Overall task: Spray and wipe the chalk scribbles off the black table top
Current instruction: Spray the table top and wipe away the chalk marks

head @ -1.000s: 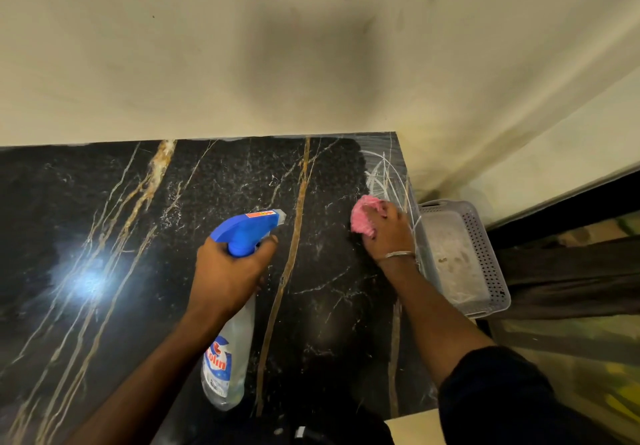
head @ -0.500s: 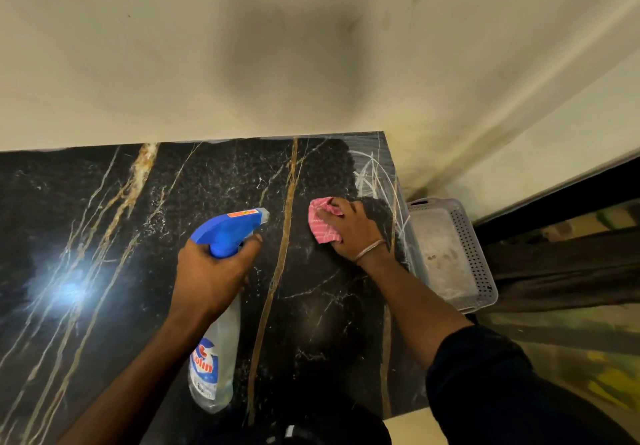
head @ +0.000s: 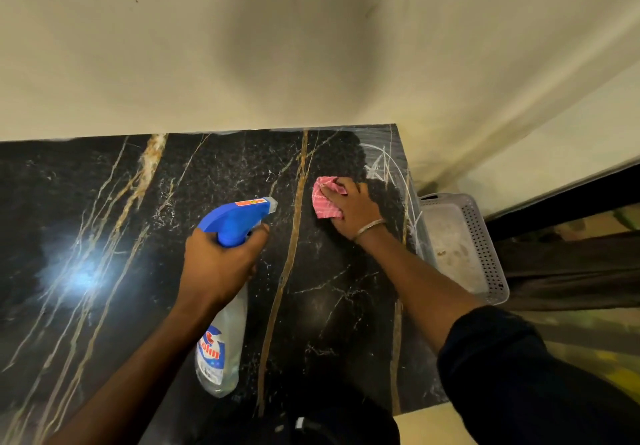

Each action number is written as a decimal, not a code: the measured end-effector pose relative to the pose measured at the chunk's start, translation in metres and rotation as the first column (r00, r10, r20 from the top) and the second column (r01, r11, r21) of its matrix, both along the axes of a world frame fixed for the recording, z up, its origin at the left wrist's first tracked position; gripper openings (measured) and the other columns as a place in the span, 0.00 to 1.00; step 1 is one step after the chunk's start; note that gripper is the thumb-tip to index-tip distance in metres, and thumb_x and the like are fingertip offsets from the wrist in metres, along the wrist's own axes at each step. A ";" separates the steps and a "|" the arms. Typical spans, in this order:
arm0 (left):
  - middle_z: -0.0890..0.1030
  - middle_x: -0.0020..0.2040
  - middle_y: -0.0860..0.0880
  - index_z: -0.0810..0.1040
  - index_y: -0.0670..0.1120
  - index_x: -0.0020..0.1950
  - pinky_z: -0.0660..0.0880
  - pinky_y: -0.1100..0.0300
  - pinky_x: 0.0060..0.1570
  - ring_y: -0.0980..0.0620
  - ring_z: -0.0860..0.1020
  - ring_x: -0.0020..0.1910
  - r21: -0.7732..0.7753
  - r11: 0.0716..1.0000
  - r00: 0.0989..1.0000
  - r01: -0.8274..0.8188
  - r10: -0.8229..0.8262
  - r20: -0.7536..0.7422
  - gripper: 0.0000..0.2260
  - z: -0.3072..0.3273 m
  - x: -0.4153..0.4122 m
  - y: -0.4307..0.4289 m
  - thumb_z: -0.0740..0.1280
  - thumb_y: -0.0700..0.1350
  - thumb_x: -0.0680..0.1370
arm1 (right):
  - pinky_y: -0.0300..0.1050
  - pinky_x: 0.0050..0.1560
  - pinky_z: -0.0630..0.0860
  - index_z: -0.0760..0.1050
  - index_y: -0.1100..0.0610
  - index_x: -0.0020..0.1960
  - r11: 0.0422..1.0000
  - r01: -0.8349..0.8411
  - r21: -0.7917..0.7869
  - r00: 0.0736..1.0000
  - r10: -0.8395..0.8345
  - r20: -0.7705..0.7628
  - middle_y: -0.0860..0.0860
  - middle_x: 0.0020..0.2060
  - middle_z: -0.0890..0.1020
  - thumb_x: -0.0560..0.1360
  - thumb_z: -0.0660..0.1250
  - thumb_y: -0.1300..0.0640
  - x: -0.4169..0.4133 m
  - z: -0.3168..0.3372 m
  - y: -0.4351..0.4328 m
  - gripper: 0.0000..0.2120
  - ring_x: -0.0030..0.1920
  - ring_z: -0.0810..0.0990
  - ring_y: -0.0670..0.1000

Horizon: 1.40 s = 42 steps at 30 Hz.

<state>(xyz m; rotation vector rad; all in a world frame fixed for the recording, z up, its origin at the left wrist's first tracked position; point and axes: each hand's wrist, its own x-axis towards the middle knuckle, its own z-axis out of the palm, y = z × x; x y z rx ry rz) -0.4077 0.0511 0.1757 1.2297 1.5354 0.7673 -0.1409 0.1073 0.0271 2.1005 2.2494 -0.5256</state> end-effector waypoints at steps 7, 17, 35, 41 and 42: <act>0.78 0.31 0.40 0.78 0.45 0.46 0.74 0.68 0.26 0.56 0.75 0.24 0.013 1.000 1.000 -0.012 0.012 -0.021 0.03 0.001 -0.004 0.006 0.71 0.42 0.77 | 0.62 0.59 0.73 0.68 0.46 0.71 0.822 0.549 0.152 0.830 -0.557 0.016 0.58 0.71 0.64 0.74 0.66 0.51 0.066 -0.015 0.009 0.25 0.64 0.65 0.65; 0.77 0.28 0.44 0.77 0.45 0.45 0.73 0.68 0.26 0.57 0.75 0.23 -0.027 1.000 0.999 -0.011 0.010 -0.048 0.04 -0.009 0.005 0.019 0.71 0.42 0.77 | 0.60 0.56 0.76 0.64 0.47 0.75 0.998 -0.015 0.055 1.000 0.014 0.023 0.56 0.71 0.65 0.73 0.67 0.50 0.004 -0.010 0.033 0.32 0.65 0.63 0.63; 0.77 0.29 0.39 0.77 0.41 0.41 0.72 0.70 0.26 0.55 0.75 0.23 -0.015 1.000 0.996 0.015 -0.017 -0.091 0.08 -0.006 0.015 0.044 0.71 0.42 0.77 | 0.59 0.57 0.76 0.65 0.48 0.74 0.996 -0.037 0.082 0.998 0.033 0.055 0.56 0.70 0.66 0.73 0.67 0.48 -0.002 -0.009 0.104 0.30 0.66 0.63 0.64; 0.76 0.25 0.46 0.75 0.45 0.39 0.71 0.70 0.25 0.58 0.74 0.22 -0.021 1.000 0.997 -0.002 0.000 -0.077 0.08 -0.005 0.013 0.051 0.71 0.42 0.77 | 0.61 0.61 0.72 0.66 0.50 0.72 0.944 0.282 0.174 0.935 -0.311 0.172 0.59 0.71 0.64 0.74 0.65 0.51 0.066 -0.011 0.107 0.26 0.66 0.65 0.66; 0.76 0.25 0.47 0.75 0.46 0.39 0.71 0.71 0.25 0.58 0.74 0.22 -0.020 1.000 0.997 -0.001 -0.001 -0.078 0.08 -0.005 0.013 0.051 0.71 0.42 0.77 | 0.61 0.60 0.73 0.67 0.51 0.70 0.889 0.412 0.198 0.883 -0.444 0.152 0.60 0.70 0.64 0.75 0.64 0.51 0.071 -0.012 0.108 0.24 0.65 0.66 0.66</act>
